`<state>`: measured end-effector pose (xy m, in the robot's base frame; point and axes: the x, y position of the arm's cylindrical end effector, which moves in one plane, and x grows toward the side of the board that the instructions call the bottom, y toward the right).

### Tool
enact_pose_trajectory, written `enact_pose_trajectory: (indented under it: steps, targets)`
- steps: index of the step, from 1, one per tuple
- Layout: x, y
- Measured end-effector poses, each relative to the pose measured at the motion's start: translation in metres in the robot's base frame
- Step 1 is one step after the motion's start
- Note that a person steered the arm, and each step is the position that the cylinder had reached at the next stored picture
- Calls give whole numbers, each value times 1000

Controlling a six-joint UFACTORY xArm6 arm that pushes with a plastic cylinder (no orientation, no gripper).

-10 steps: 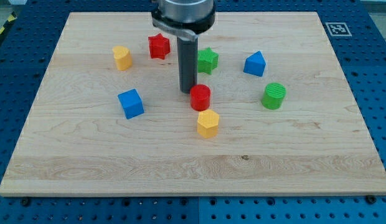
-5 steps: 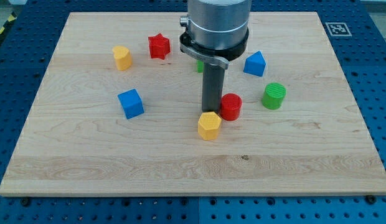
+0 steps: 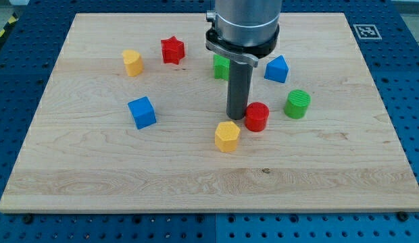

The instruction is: Slide red circle towards bottom right

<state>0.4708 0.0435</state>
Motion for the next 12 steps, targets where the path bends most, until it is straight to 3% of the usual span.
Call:
enact_pose_trajectory:
  steps: [1,4,7,12]
  targets:
    - [19,20]
    - [-1,42]
    - [41,99]
    - [71,89]
